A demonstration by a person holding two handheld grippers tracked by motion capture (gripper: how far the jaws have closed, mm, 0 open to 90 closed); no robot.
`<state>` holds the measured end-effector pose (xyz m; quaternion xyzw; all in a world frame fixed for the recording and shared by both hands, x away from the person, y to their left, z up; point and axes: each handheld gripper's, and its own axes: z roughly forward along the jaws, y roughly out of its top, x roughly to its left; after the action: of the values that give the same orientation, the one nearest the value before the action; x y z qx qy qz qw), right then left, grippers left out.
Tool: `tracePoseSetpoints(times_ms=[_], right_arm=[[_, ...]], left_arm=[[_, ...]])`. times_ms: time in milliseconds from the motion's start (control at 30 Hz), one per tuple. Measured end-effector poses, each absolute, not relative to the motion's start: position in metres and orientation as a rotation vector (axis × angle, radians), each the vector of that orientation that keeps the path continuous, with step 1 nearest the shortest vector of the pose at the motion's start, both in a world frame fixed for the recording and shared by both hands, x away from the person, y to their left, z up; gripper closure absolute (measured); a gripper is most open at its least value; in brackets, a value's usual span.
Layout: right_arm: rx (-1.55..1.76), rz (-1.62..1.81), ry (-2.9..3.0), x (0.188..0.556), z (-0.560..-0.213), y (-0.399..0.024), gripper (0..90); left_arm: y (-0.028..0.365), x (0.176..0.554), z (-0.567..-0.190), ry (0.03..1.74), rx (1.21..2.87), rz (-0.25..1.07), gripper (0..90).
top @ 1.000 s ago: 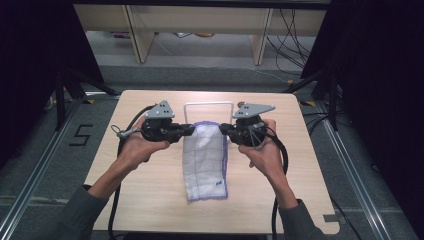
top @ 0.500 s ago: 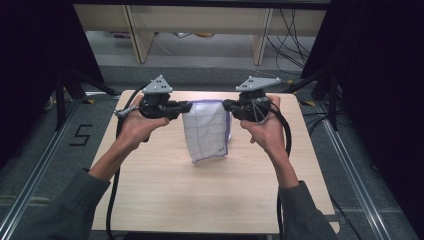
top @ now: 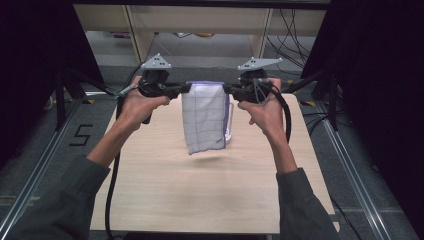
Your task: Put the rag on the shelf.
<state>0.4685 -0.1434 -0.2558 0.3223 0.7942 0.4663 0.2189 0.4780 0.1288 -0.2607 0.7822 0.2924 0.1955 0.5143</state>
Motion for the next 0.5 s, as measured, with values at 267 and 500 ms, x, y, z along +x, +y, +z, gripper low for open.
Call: tracePoseSetpoints(times_ms=[267,500], right_arm=[[0.902,1.289,2.167,0.484,-0.242,-0.140,85.7],[0.935,1.266,2.156,0.500,-0.229,-0.136,85.6]], left_arm=[[0.130,0.492,-0.249,0.744,1.840,0.478,84.5],[0.127,0.508,-0.246,0.785,1.804,0.494,84.4]])
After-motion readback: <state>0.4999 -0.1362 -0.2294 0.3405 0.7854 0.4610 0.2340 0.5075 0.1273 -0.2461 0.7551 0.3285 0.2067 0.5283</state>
